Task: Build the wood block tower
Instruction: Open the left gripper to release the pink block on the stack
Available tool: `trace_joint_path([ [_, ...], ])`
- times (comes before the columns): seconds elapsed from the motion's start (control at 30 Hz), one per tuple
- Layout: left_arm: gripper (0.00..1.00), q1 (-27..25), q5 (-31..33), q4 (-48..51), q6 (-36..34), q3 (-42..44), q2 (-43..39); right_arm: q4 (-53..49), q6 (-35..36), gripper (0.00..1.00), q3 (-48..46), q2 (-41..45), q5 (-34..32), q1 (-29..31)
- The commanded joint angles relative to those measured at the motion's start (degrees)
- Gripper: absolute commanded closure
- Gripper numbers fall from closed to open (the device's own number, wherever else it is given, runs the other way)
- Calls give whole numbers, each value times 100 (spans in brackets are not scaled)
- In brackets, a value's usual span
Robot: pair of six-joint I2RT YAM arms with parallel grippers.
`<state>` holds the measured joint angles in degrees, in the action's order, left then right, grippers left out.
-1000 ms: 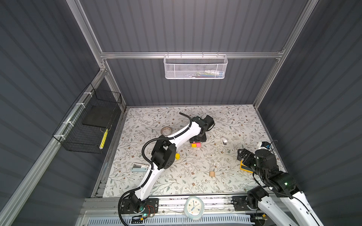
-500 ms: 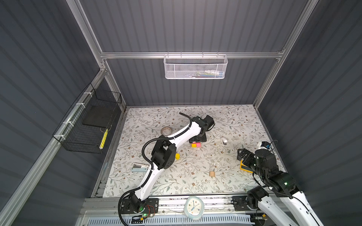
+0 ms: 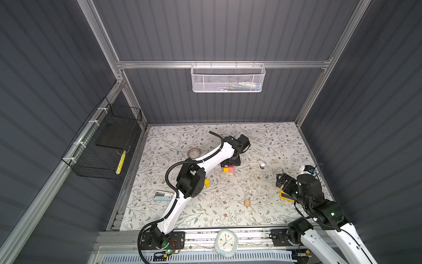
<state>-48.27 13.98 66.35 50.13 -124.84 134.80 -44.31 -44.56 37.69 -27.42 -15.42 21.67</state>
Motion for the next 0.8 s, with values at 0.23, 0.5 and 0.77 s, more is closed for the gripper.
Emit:
trace_joint_path([
  [0.23, 36, 9, 109, 87, -187, -69, -203, 8, -27, 1, -67, -27, 11, -25],
  [0.5, 31, 10, 59, 53, -214, -41, -218, 2, -35, 1, -66, -26, 20, -23],
  [0.77, 19, 9, 45, -27, -238, -8, -287, -15, -43, 1, -65, -15, 30, -23],
])
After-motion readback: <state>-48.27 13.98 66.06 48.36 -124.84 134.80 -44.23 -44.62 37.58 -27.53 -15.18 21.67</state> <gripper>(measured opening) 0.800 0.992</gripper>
